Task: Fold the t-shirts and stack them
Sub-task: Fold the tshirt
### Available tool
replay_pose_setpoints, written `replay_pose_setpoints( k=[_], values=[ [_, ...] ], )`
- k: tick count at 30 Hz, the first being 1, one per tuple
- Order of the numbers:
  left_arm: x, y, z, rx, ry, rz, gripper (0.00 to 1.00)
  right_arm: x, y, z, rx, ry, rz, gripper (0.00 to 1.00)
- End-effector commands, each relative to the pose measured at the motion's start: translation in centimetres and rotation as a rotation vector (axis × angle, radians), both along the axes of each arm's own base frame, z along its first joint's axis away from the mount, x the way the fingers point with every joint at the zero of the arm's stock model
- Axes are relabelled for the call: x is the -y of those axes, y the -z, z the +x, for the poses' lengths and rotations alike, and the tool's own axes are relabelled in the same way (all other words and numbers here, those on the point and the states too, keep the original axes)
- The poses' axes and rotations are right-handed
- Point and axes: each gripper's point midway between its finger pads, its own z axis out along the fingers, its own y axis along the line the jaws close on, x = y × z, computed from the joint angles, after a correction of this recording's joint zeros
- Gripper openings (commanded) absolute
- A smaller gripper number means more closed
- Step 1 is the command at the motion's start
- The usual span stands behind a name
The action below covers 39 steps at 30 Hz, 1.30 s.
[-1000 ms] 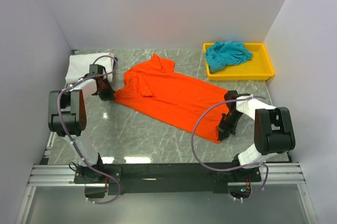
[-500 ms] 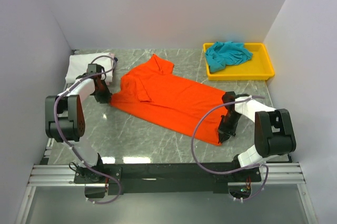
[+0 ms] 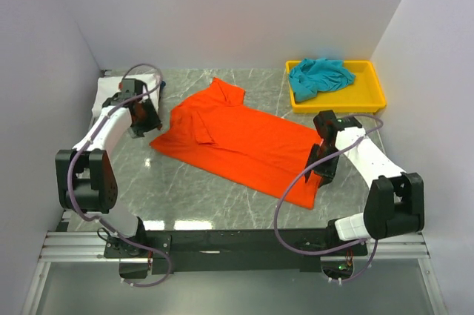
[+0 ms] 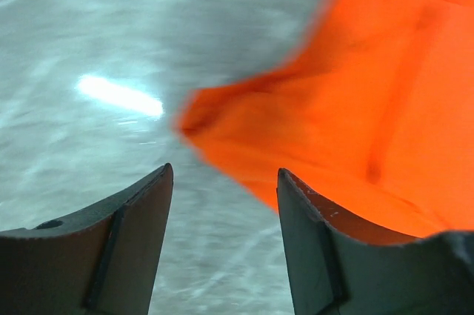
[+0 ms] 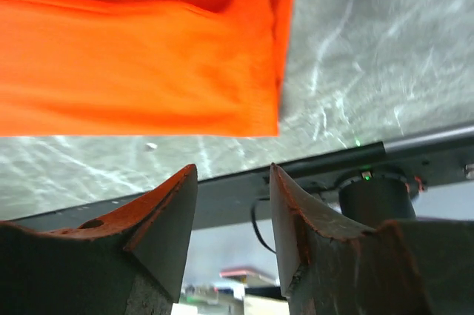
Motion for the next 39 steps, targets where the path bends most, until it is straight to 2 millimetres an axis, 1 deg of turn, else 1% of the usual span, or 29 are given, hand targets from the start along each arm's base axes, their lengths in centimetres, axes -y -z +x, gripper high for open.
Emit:
replay_pose_setpoints(
  k=[1,2,3,4,5,6,7,8,9,10,11,14,17,20,22,26,28,29,32,33,35,36,37,39],
  values=[
    [5.8,-2.7,2.2,0.099,0.135,-0.08,0.64,0.6,-1.3,1.4,0.062,0.006,-0.022,0.51],
    [6.8,-2.2,2.5,0.09,0.153,-0.088,0.63,0.5,-1.1,2.3,0.095,0.005,-0.017,0.51],
    [8.1,-2.1,2.6,0.089,0.18,-0.116,0.63,0.5,-0.6,2.7,0.098,0.004,-0.02,0.51],
    [9.9,-1.9,2.6,0.085,0.207,-0.143,0.63,0.6,-0.3,3.0,0.103,0.005,-0.023,0.5],
    [11.3,-1.6,3.0,0.086,0.234,-0.18,0.63,0.9,0.1,3.9,0.121,0.018,-0.023,0.49],
    [12.6,-1.4,3.2,0.09,0.251,-0.202,0.63,1.3,0.8,3.9,0.107,0.018,-0.033,0.47],
    [13.4,-1.3,3.4,0.096,0.266,-0.219,0.62,1.4,1.1,4.2,0.108,0.019,-0.033,0.47],
    [14.2,-0.3,3.3,0.076,0.284,-0.252,0.62,1.7,1.5,5.0,0.134,0.03,-0.029,0.46],
    [14.7,0.0,3.8,0.083,0.28,-0.271,0.63,1.8,2.2,5.1,0.126,0.026,-0.027,0.45],
    [14.9,0.6,3.9,0.069,0.277,-0.28,0.62,1.8,2.5,5.4,0.128,0.026,-0.015,0.45],
    [14.9,1.8,4.1,0.04,0.27,-0.278,0.62,1.9,2.8,6.0,0.143,0.027,-0.011,0.45],
    [15.1,3.1,4.6,0.02,0.271,-0.276,0.62,2.1,3.9,6.7,0.129,0.031,0.003,0.46],
    [15.7,3.6,5.0,0.017,0.282,-0.301,0.62,2.6,4.9,7.4,0.116,0.034,-0.003,0.48],
    [16.0,4.4,5.0,0.004,0.281,-0.319,0.61,2.7,5.3,7.8,0.114,0.039,0.0,0.48],
    [16.1,4.9,4.9,-0.003,0.274,-0.325,0.61,2.8,5.7,7.9,0.108,0.034,0.0,0.49],
    [15.9,5.3,4.5,-0.014,0.267,-0.326,0.61,2.7,6.5,7.3,0.077,0.03,0.007,0.47],
    [15.8,5.5,4.4,-0.017,0.267,-0.316,0.61,2.4,6.6,7.2,0.072,0.028,0.02,0.4],
    [15.7,5.6,4.3,-0.019,0.267,-0.312,0.61,2.5,6.4,7.0,0.071,0.027,0.02,0.33],
    [15.6,6.0,4.1,-0.028,0.265,-0.31,0.61,2.6,6.0,6.4,0.05,0.021,0.015,0.22],
    [15.6,6.1,4.1,-0.03,0.266,-0.311,0.61,2.7,5.8,6.2,0.041,0.019,0.007,0.16],
    [15.4,6.7,3.9,-0.044,0.261,-0.302,0.61,3.2,5.0,5.7,0.027,0.011,-0.02,0.11],
    [15.4,7.0,3.8,-0.046,0.258,-0.298,0.61,3.4,4.7,5.6,0.025,0.009,-0.031,0.1],
    [15.2,7.4,3.7,-0.056,0.256,-0.292,0.61,3.9,4.4,5.0,0.005,0.006,-0.053,0.1],
    [15.0,7.9,3.7,-0.061,0.254,-0.28,0.61,4.0,3.5,5.0,0.011,0.0,-0.057,0.09]
  ],
)
